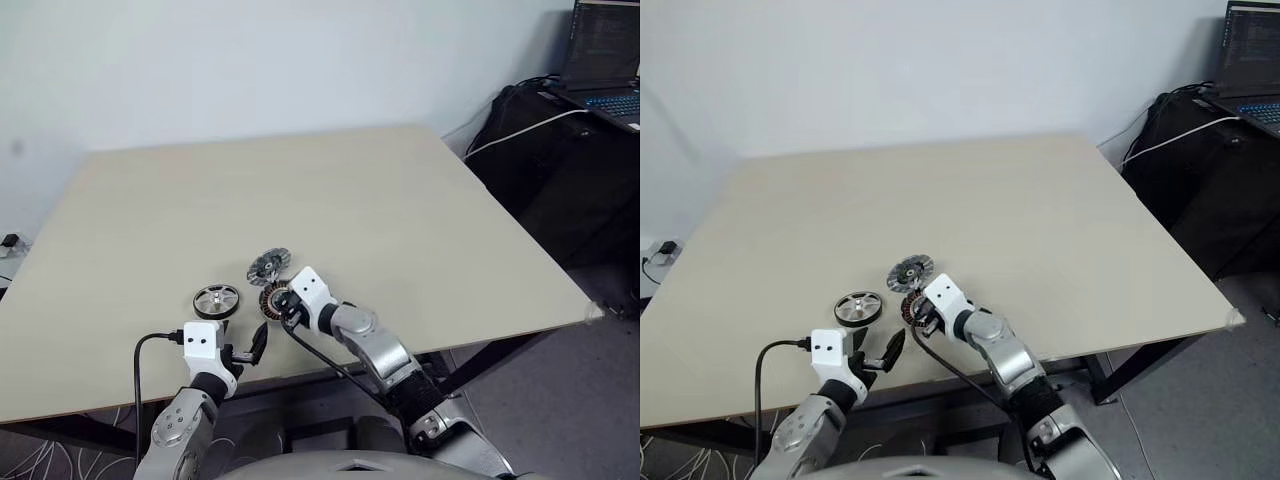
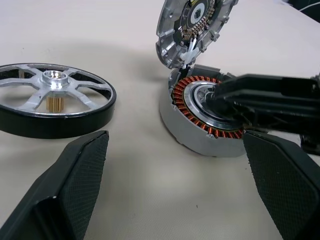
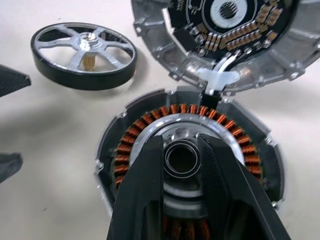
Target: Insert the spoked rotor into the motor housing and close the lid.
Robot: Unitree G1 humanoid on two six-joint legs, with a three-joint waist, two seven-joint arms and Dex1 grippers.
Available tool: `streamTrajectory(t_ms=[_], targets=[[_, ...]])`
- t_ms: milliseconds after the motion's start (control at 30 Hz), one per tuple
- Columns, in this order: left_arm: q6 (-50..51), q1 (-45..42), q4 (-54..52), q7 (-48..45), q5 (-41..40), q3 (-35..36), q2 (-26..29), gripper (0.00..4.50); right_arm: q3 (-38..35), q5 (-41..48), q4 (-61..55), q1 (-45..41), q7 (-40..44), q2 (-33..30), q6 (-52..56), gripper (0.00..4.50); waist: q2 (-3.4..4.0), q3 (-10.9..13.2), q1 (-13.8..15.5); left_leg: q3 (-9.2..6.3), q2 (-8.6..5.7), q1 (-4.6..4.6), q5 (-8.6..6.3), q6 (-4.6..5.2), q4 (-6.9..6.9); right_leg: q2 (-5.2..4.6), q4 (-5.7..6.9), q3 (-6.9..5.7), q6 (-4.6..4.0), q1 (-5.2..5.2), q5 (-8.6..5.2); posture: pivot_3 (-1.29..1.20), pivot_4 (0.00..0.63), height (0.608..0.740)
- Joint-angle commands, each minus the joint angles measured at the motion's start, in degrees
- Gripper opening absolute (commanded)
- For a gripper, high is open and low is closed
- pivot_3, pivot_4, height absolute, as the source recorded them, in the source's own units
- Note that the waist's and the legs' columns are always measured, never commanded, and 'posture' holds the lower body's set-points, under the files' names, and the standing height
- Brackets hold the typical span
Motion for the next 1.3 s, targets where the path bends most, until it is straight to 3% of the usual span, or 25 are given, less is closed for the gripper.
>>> streamTrajectory(t_ms=[33, 167, 400, 500, 600, 833, 1067, 1300], targets=[[-1.6, -0.5, -0.4, -0.5, -0.5, 0.5, -0.1, 4.5, -1.0, -0.2, 0.8, -1.6, -0.4, 0.9, -1.7, 0.68, 0.01, 0.0, 0.0, 0.0, 0.0, 0.0, 0.0, 0.0, 0.0, 0.0, 0.0, 0.0, 0.0, 0.0, 0.0, 0.0, 0.0, 0.74], [-1.8, -0.7, -0.3, -0.6, -0.6, 0.5, 0.0, 4.5, -0.9, -0.2, 1.6, -1.8, 0.0, 1.1, -1.9, 0.68, 0.01, 0.0, -0.1, 0.0, 0.01, 0.04, 0.01, -0.03, 0.0, 0.01, 0.05, 0.0, 0.0, 0.02, 0.0, 0.0, 0.0, 0.74], [-1.9, -0.6, 0.0, -0.6, -0.5, 0.5, -0.1, 4.5, -1.1, 0.5, -0.6, -0.9, 1.0, 0.6, -1.7, 2.98, 0.01, 0.0, 0.0, 0.0, 0.0, 0.06, 0.02, -0.03, 0.0, 0.01, 0.06, 0.01, 0.0, 0.02, 0.0, 0.0, 0.0, 0.74], [-2.0, -0.6, 0.0, -0.6, -0.5, 0.5, -0.2, 4.5, -2.0, 2.4, -6.2, 1.1, 2.5, -0.2, 0.0, 2.98, 0.02, 0.0, 0.0, 0.0, 0.0, 0.04, 0.02, -0.02, 0.0, 0.0, 0.06, 0.01, 0.0, 0.02, 0.0, 0.0, 0.0, 0.74], [-2.0, -0.5, 0.0, -0.5, -0.5, 0.5, -0.3, 4.5, -3.7, 4.8, -13.2, 3.5, 3.5, -1.4, 2.9, 2.36, 0.02, 0.0, 0.0, -0.03, 0.0, 0.01, 0.02, -0.01, 0.0, -0.01, 0.06, 0.0, 0.01, 0.0, -0.01, 0.0, 0.0, 0.74], [-2.2, -0.5, 0.3, -0.7, -0.5, 0.5, -0.4, 4.5, -2.3, 4.5, -23.5, 6.8, 2.2, -4.1, 9.4, 0.12, 0.0, 0.0, 0.1, -0.02, 0.01, 0.01, 0.0, -0.05, 0.01, -0.02, 0.05, -0.01, 0.01, 0.0, -0.02, 0.0, 0.0, 0.74], [-9.4, -0.6, 1.8, 5.1, -2.5, 7.7, -6.2, 4.5, -0.6, 3.2, -25.3, 8.5, 1.4, -6.2, 8.9, 0.05, -0.08, 0.0, 0.2, -0.03, 0.01, 0.0, -0.02, -0.07, 0.01, -0.05, 0.03, -0.02, 0.01, 0.01, -0.02, 0.0, 0.0, 0.74], [-5.3, -2.2, -0.4, 8.4, -15.8, 14.7, -12.6, 4.5, -2.7, 3.8, -25.7, 9.7, 1.0, -8.1, 8.9, 0.05, -0.33, 0.0, 0.3, -0.03, 0.0, -0.04, -0.06, -0.14, 0.04, -0.07, -0.02, -0.05, 0.03, 0.03, -0.02, 0.0, 0.0, 0.74]])
